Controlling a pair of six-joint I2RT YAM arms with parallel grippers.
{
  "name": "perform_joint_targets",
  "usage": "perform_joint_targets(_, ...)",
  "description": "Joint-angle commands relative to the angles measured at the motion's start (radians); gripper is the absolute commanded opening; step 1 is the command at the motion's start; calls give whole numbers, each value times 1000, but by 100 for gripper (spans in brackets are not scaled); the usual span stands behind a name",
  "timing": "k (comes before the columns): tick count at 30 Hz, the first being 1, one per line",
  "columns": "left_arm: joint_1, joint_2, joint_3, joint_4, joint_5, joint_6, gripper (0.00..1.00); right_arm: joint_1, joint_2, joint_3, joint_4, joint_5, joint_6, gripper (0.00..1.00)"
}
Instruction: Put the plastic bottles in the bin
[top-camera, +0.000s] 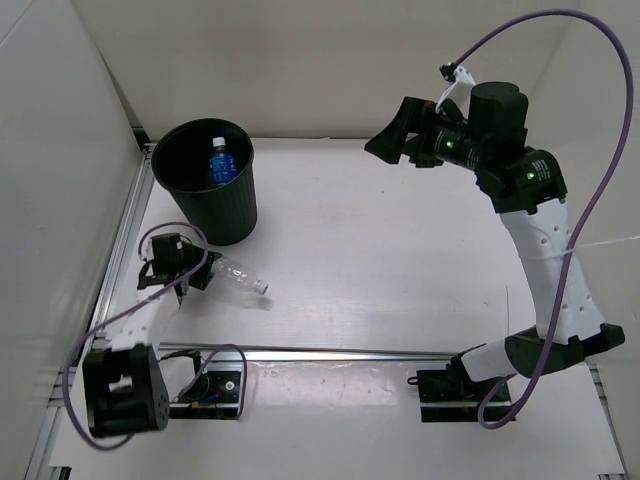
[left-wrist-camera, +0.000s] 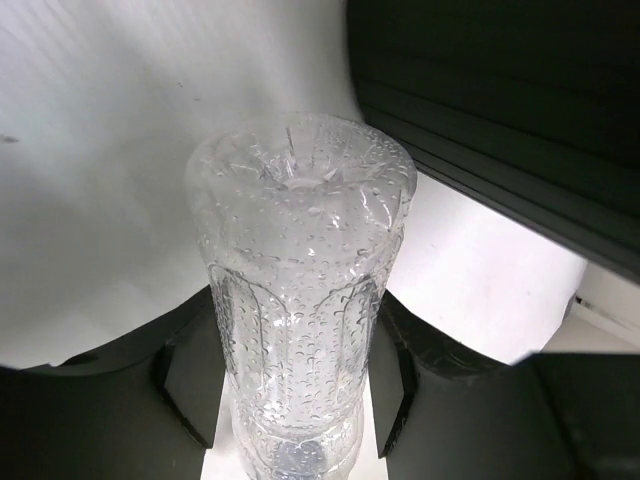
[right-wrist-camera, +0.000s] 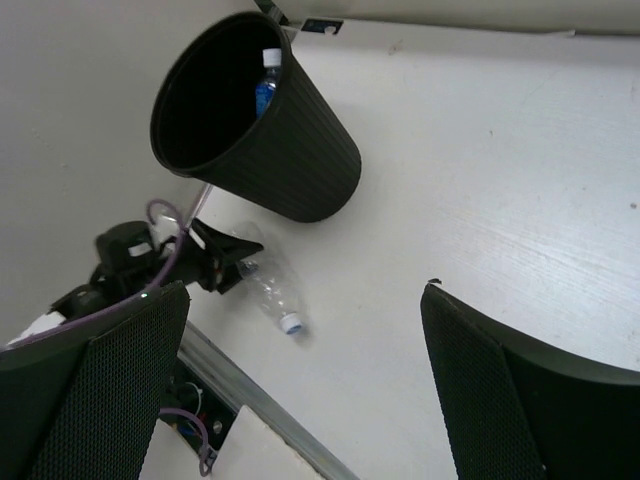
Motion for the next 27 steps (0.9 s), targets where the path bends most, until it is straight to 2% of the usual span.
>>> perform_joint_targets(1,17,-199,67,-165,11,111,22,-4,-50,-58,51,-5,2,100)
perform_joint_targets(6,-12,-356,247,-386,-21,249,21,-4,-102,-158,100,15,3,100)
perform_joint_targets(7,-12,-382,330,-421,-32,263,19,-4,-102,-192,109,15,12,100)
perform_joint_targets(8,-21,-382,375,-485,-55,279,19,-13,-111,-201,121,15,12,100)
perform_joint_targets(12,-21,-375,608,-533,-90,329,18,-13,-111,-212,131,15,21,100)
perform_joint_targets(13,-21,-356,707,-533,-91,342,18,-13,-111,-212,143,15,21,100)
perform_joint_targets(17,-21,-214,962,-533,-129,418,18,-13,-102,-203,152,4,30,100)
perform_joint_targets(23,-21,107,1276,-480,-244,504,17,-13,-84,-172,152,-15,30,100)
perform_joint_targets(24,-34,194,1315,-480,-276,524,19,-13,-84,-158,152,-15,30,100)
perform_joint_targets(27,-43,322,1464,-480,-333,564,24,-13,-74,-102,117,-15,30,100)
